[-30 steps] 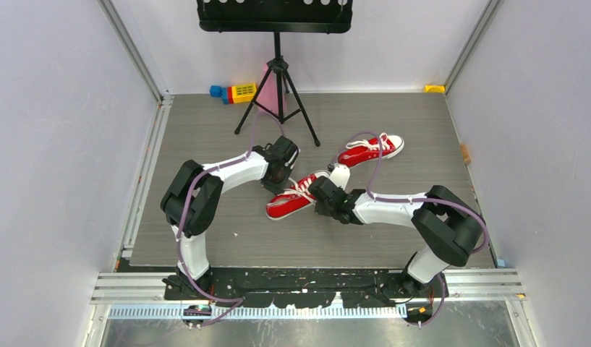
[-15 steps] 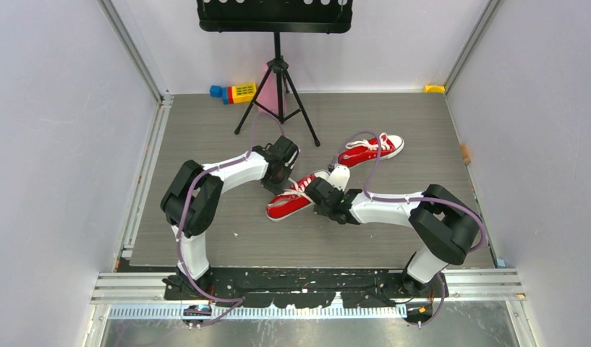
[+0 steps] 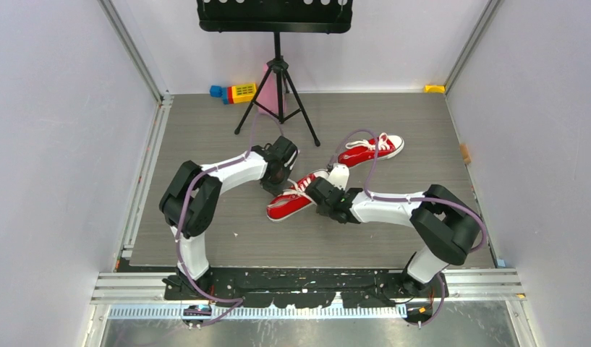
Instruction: Tie the shoes
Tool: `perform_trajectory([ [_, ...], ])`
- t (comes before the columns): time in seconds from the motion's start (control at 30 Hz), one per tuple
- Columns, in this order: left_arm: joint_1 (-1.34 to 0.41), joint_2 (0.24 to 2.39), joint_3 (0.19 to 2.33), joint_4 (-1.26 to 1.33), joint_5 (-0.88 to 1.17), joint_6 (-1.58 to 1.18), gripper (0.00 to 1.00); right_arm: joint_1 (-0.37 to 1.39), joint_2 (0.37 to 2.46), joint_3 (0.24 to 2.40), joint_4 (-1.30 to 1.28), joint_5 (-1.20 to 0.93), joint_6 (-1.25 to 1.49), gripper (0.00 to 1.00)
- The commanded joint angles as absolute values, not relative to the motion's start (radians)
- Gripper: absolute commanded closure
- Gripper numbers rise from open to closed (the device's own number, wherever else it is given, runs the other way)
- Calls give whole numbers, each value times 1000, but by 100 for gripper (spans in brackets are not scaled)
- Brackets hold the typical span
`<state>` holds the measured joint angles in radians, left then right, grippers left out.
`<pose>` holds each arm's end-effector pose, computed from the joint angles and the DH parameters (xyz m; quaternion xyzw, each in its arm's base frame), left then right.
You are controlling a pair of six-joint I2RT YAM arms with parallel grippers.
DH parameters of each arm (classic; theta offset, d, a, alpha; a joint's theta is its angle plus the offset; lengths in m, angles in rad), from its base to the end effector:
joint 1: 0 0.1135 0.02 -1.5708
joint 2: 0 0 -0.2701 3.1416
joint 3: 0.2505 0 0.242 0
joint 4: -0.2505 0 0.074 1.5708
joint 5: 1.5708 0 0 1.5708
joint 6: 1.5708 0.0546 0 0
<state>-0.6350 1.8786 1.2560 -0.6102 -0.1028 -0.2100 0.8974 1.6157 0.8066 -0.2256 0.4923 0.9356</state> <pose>0.3011 -0.2149 0.1619 0.1992 0.9641 -0.0227 0.1740 0.2071 0.2182 0.1501 0.0824 0.9338 0.0608 0.3428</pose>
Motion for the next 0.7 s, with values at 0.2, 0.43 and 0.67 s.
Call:
perform_trajectory([
  [0.2,-616,1528,1276,-749,-144,-203,31,870,1277,813,-327,386,658,16],
  [0.43,-505,1221,1074,-572,-71,-257,20,785,1087,770,-305,392,602,12],
  [0.67,-348,979,839,-362,-135,-298,2,586,913,750,-287,501,530,12],
])
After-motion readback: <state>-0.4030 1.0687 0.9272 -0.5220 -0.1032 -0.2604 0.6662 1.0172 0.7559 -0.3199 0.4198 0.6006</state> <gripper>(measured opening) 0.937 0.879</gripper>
